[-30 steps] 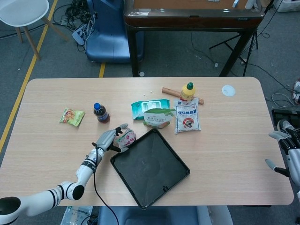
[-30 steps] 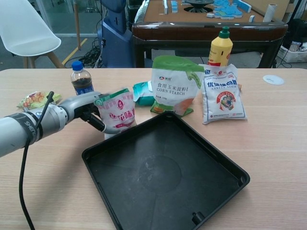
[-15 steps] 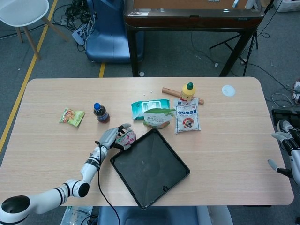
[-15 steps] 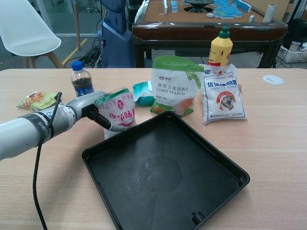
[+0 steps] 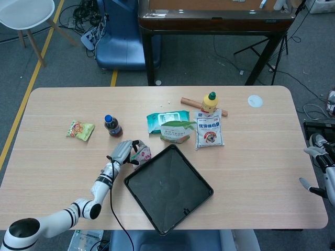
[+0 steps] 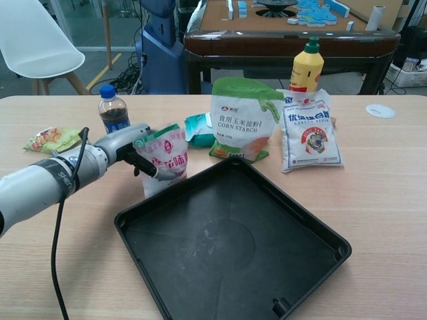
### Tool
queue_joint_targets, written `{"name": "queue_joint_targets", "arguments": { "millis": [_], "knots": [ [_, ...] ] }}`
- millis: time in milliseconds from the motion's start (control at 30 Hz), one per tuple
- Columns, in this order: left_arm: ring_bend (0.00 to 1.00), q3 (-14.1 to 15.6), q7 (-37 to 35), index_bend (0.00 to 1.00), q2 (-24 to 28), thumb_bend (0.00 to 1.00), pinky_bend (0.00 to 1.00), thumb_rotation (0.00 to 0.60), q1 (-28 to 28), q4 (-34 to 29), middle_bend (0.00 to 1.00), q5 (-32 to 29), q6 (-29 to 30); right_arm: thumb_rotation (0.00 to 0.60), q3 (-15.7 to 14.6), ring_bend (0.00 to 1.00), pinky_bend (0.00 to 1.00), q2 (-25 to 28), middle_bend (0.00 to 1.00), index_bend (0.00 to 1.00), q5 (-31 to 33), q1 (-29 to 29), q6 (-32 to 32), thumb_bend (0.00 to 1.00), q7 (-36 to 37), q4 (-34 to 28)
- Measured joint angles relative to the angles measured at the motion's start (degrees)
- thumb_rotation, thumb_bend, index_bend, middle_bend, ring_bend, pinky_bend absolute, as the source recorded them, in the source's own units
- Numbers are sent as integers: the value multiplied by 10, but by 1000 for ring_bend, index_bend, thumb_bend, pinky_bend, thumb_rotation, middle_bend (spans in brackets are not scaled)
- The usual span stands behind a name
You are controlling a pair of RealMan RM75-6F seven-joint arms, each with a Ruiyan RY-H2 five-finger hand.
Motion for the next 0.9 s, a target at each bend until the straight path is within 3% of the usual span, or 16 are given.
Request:
{"name": "queue_joint_targets", "arguments": {
  "millis": [233,433,667,900],
  "knots": [
    [486,11,-14,486,18,186,715,600,-5,2,577,43,23,600,1,112,121,0,253,258,-4,3,0,149,-4,-3],
    [483,29,8,484,45,185,716,600,-8,-14,577,100,79,600,1,111,121,-1,253,258,-8,5,-2,150,-5,-5],
    [477,66,97,478,67,185,715,600,-1,-42,576,172,170,600,0,112,122,-3,253,259,-13,6,-2,150,-1,-2],
    [474,93,199,471,64,185,715,600,9,-58,576,212,219,600,-2,112,121,-3,253,258,-18,3,4,149,2,-1]
  ]
}}
